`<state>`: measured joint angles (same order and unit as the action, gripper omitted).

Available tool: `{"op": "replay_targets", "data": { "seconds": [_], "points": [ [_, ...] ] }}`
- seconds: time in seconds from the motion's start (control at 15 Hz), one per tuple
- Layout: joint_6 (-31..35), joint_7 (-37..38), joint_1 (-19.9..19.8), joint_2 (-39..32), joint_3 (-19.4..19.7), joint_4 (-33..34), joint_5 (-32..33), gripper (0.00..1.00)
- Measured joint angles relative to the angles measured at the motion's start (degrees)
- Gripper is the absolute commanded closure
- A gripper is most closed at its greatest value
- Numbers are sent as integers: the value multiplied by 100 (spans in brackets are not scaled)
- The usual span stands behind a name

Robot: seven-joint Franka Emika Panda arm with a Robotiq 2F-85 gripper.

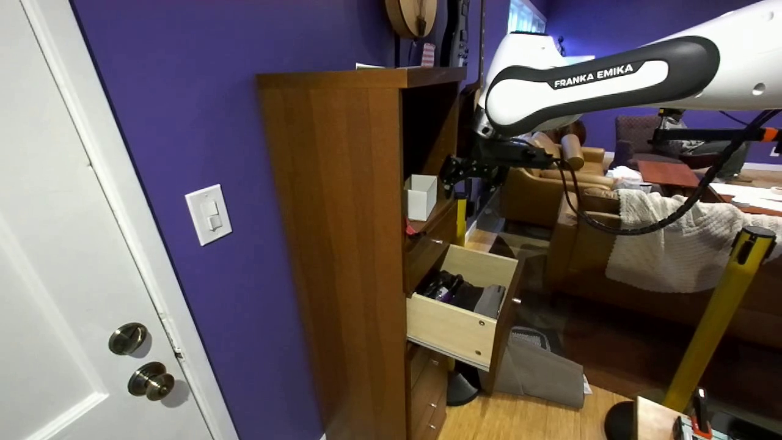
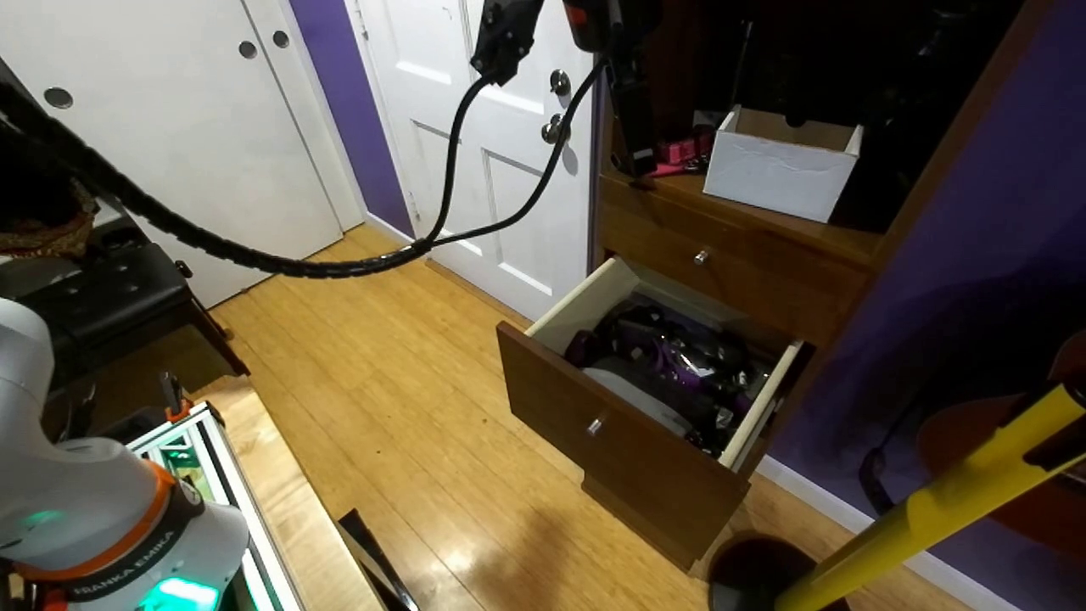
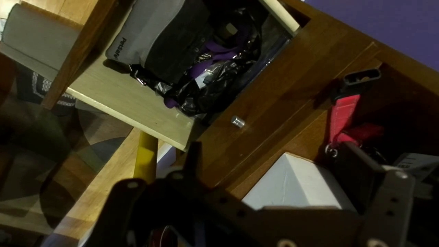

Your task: Pick up the chain with a pink band and put it in the open drawer

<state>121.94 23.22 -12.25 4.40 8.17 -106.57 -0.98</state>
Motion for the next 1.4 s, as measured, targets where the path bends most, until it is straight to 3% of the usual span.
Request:
{"op": "replay_targets", "data": {
  "seconds": [0.4,0.87,1.4],
  "points": [
    [117,76,55,-91,-11,9,-74,0],
    [1552,768,268,-781,-71,11,-261,0],
    [2370,926,345,-1183,-70,19,-530,0]
  ]
}}
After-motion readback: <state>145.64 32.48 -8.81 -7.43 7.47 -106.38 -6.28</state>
